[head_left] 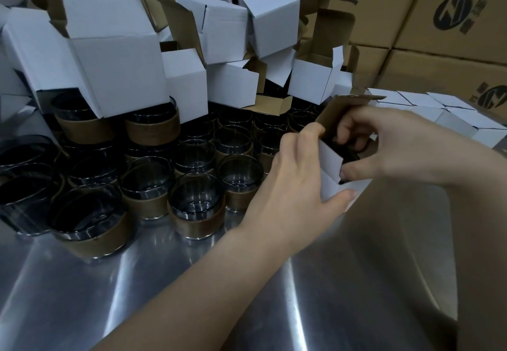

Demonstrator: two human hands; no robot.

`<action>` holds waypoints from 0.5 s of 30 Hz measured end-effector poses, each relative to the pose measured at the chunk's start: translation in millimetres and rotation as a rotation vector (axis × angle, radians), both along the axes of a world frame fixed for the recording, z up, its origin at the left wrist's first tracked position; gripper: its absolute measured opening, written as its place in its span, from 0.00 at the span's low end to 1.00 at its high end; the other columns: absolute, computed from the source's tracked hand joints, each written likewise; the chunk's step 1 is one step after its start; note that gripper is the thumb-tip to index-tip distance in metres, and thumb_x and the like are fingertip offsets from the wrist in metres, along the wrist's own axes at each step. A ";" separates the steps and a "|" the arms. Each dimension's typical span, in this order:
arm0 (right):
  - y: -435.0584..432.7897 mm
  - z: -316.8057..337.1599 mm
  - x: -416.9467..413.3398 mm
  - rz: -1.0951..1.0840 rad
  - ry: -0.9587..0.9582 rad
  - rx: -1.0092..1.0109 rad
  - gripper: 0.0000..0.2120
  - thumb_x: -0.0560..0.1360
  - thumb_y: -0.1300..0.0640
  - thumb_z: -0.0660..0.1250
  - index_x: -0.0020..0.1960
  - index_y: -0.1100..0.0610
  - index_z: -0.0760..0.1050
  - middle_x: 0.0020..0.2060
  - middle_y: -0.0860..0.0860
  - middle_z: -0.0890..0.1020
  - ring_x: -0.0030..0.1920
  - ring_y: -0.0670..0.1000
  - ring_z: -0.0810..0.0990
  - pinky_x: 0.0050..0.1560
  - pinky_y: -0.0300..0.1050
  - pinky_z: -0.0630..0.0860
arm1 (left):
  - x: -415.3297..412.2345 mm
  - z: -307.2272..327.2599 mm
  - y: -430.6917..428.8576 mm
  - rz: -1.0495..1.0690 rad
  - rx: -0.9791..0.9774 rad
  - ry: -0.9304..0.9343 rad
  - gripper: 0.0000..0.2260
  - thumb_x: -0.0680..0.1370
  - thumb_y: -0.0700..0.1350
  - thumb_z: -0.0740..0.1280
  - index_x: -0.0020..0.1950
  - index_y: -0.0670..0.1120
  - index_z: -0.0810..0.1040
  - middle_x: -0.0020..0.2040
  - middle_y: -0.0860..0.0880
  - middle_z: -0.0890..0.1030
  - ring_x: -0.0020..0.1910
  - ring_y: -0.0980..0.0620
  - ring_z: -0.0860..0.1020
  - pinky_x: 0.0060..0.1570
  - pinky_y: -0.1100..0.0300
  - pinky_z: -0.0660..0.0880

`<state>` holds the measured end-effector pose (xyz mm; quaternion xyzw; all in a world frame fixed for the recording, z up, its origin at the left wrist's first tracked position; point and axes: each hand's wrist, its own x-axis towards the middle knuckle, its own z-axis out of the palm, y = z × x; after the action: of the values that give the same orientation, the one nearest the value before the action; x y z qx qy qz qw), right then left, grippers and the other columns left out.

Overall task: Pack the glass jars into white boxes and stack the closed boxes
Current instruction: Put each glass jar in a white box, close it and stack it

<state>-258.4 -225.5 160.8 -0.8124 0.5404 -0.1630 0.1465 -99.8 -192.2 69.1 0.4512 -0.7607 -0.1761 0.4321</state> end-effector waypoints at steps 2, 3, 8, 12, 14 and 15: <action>-1.1 1.6 3.2 -0.015 0.026 0.037 0.20 0.52 0.44 0.75 0.41 0.45 0.75 0.36 0.47 0.79 0.38 0.49 0.76 0.42 0.52 0.75 | -0.4 -0.4 0.3 0.003 -0.011 -0.025 0.36 0.73 0.54 0.73 0.70 0.58 0.51 0.66 0.52 0.60 0.64 0.51 0.67 0.60 0.57 0.72; -2.0 2.0 5.2 -0.020 0.041 0.058 0.19 0.52 0.44 0.75 0.40 0.47 0.75 0.33 0.46 0.78 0.36 0.49 0.75 0.40 0.51 0.75 | -0.3 -0.5 0.3 0.006 -0.011 -0.028 0.36 0.73 0.54 0.73 0.71 0.56 0.51 0.66 0.52 0.60 0.65 0.51 0.68 0.60 0.56 0.72; -4.1 5.5 16.9 -0.038 0.151 0.110 0.18 0.52 0.46 0.73 0.39 0.50 0.75 0.33 0.46 0.77 0.36 0.49 0.75 0.39 0.49 0.74 | 0.3 -0.3 0.8 0.006 0.008 -0.041 0.36 0.73 0.54 0.72 0.70 0.59 0.50 0.64 0.53 0.58 0.64 0.51 0.68 0.59 0.59 0.70; -4.7 8.7 22.5 -0.057 0.233 0.131 0.18 0.51 0.45 0.72 0.39 0.49 0.75 0.38 0.48 0.79 0.40 0.49 0.77 0.41 0.49 0.76 | 1.6 0.3 1.4 -0.008 0.035 -0.053 0.35 0.74 0.54 0.71 0.70 0.60 0.49 0.64 0.54 0.56 0.64 0.50 0.68 0.59 0.59 0.69; -4.8 8.8 24.3 -0.057 0.260 0.136 0.19 0.51 0.44 0.72 0.39 0.48 0.74 0.39 0.47 0.79 0.41 0.49 0.78 0.41 0.48 0.76 | 2.6 0.4 1.3 -0.016 0.057 -0.055 0.35 0.75 0.54 0.70 0.72 0.58 0.49 0.65 0.54 0.56 0.65 0.48 0.68 0.61 0.56 0.70; -5.2 8.5 24.6 -0.057 0.259 0.132 0.19 0.51 0.44 0.72 0.40 0.48 0.75 0.40 0.46 0.80 0.42 0.49 0.78 0.43 0.50 0.78 | 3.1 0.5 1.2 -0.020 0.068 -0.056 0.35 0.75 0.54 0.70 0.73 0.58 0.49 0.66 0.54 0.55 0.66 0.48 0.67 0.62 0.55 0.70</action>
<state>-233.7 -230.7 169.3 -0.7996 0.5870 -0.0250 0.1241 -96.7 -191.0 69.6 0.4627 -0.7706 -0.1935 0.3932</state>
